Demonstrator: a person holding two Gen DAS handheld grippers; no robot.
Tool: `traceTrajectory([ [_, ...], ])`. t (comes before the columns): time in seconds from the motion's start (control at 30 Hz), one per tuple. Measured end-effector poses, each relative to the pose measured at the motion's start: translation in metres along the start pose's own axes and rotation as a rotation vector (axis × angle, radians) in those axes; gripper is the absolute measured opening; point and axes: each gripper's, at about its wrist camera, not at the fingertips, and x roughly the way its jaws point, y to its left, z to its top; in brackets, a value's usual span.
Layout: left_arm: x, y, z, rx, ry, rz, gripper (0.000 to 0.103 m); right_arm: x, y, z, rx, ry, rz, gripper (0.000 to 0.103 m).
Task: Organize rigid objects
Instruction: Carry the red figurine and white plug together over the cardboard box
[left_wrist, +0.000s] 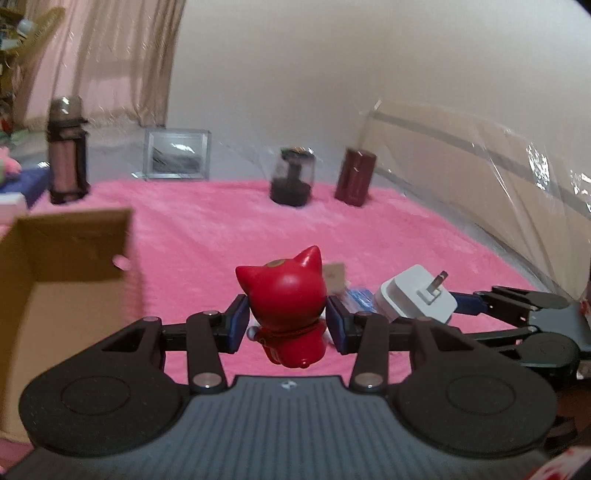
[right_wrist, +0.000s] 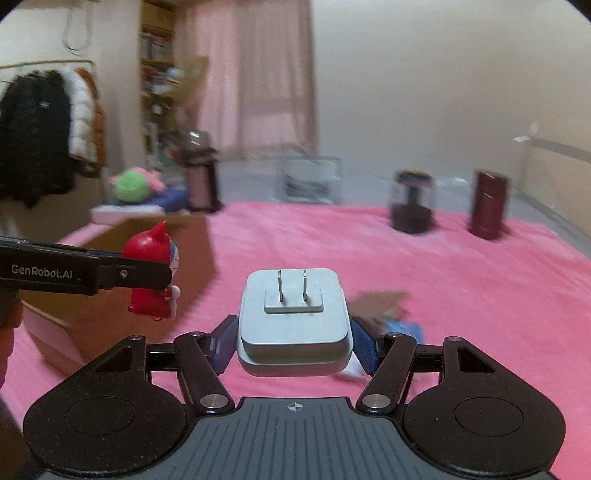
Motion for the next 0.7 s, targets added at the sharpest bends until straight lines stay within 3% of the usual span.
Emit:
traceTrajectory([
  [0.3,-0.06,0.099,0.038,0.093,0.03,0.077,0.04,0.056,0.08,0.063,-0.105,-0.005,0.253,0.061],
  [0.57,-0.072,0.168,0.04,0.2,0.148,0.039,0.04,0.12,0.138,0.085,-0.218,0.065,0.416,0.061],
  [0.7,-0.063,0.188,0.032,0.249,0.205,-0.001,0.04,0.142,0.154,0.081,-0.281,0.115,0.45,0.061],
])
